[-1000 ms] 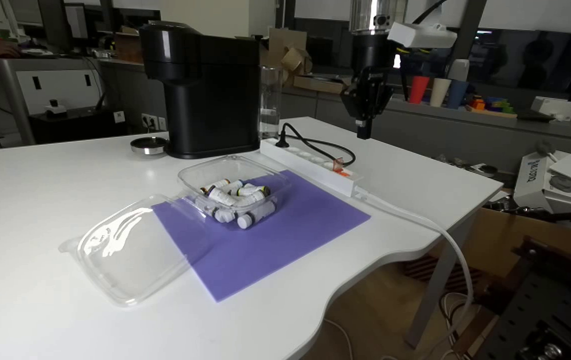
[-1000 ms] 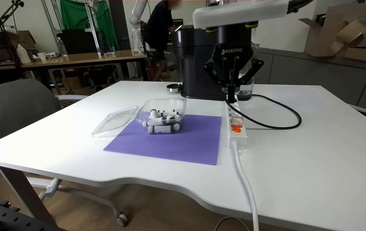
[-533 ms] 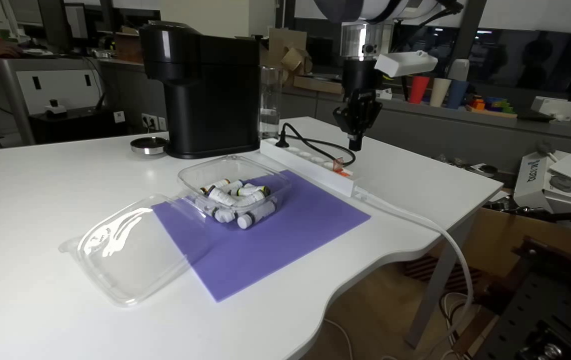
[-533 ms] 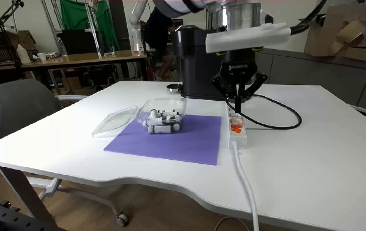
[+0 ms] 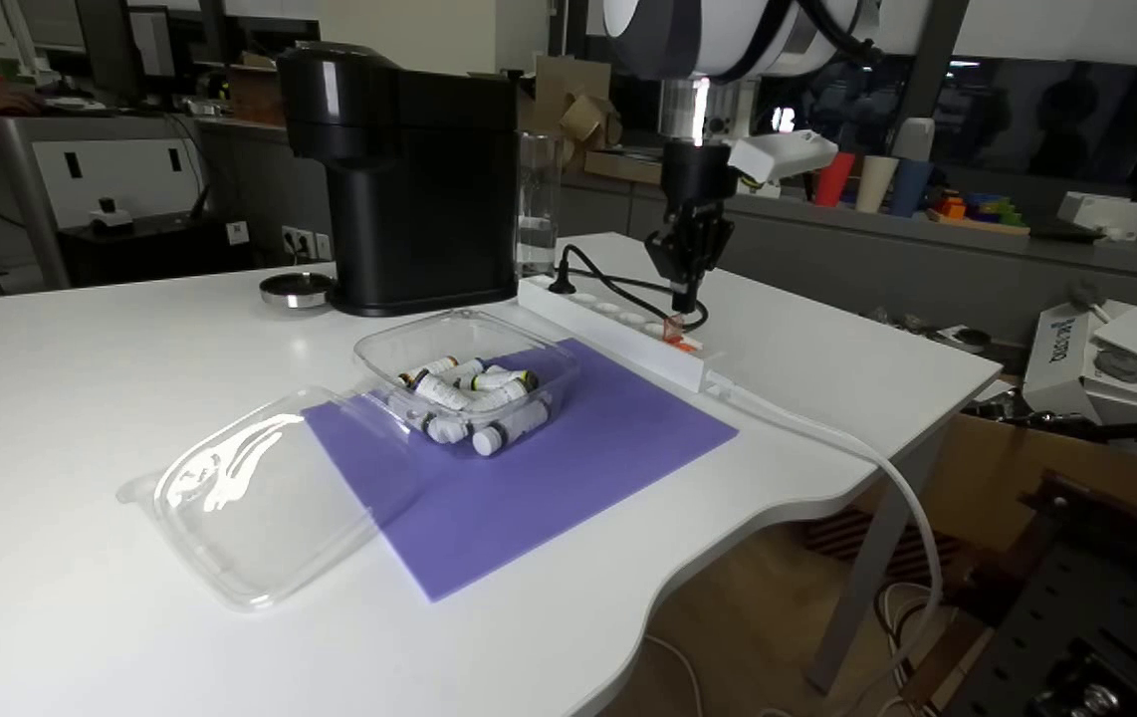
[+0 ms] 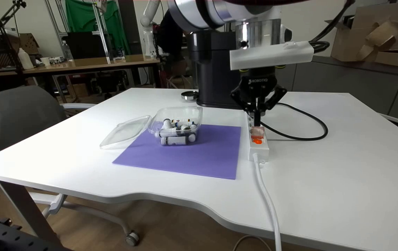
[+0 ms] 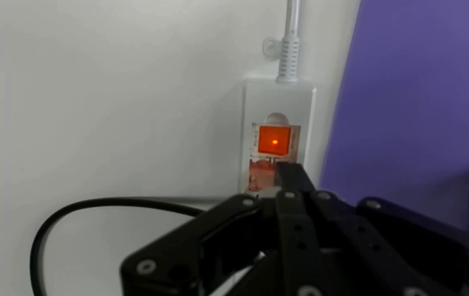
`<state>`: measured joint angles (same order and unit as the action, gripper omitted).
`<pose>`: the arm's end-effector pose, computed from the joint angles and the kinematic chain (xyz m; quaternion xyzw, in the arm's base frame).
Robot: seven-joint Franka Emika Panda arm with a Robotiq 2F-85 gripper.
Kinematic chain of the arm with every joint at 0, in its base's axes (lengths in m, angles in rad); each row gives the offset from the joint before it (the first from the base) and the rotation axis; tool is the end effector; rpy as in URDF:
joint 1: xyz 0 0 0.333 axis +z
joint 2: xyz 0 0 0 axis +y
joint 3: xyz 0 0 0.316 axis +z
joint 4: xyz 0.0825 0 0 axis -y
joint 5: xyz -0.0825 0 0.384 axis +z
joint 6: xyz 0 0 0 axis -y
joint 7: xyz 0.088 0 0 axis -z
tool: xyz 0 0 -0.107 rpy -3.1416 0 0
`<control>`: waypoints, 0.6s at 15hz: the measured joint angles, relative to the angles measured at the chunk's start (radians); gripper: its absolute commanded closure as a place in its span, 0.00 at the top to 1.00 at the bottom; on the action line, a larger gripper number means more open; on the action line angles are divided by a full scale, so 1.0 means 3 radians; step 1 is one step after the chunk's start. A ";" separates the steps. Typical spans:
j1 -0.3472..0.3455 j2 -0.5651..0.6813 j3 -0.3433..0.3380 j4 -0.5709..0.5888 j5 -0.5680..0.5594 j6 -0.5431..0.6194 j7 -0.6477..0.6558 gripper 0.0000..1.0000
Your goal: Turn off the extension cord switch
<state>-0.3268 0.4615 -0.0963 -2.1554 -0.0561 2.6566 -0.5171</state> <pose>0.5209 -0.2335 0.1859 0.9962 0.0769 0.0024 0.0403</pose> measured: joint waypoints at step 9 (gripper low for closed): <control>-0.0109 0.0081 0.0078 0.0003 0.0000 -0.0011 -0.0118 0.00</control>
<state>-0.3595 0.4856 -0.0730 -2.1544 -0.0561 2.6534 -0.5525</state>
